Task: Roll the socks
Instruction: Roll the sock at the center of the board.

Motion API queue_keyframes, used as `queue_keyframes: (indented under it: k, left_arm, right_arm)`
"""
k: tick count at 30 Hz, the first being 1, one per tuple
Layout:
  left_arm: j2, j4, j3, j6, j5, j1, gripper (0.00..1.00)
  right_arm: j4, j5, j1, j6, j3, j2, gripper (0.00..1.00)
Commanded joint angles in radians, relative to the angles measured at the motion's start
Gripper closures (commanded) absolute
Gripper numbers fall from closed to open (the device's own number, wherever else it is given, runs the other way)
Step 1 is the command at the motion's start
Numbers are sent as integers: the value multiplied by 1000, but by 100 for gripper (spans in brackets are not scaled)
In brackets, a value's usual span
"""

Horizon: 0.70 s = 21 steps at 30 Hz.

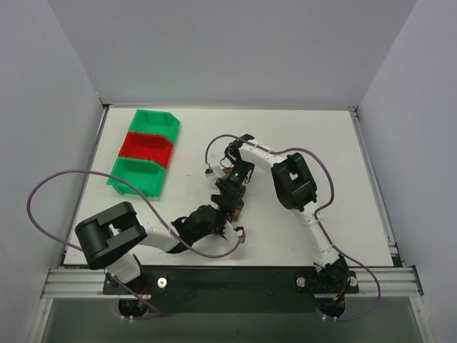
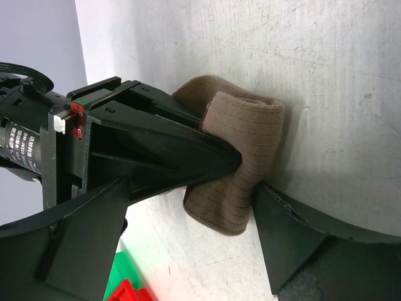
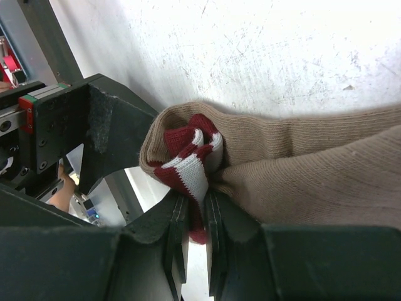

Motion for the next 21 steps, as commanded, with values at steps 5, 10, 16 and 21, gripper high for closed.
queue_keyframes:
  k: [5, 10, 16, 21]
  left_arm:
    - [-7, -173, -43, -17, -59, 33, 12]
    - [-43, -206, -68, -19, -55, 33, 13]
    - [-69, -212, -79, -33, -64, 33, 12]
    - [-112, -218, -75, -88, -55, 33, 10]
  right_arm:
    - [-31, 37, 18, -58, -16, 15, 97]
    - [-45, -7, 4, -62, -7, 18, 97]
    - [-120, -93, -6, -110, 37, 26, 98]
    - [-108, -95, -10, -84, 64, 30, 98]
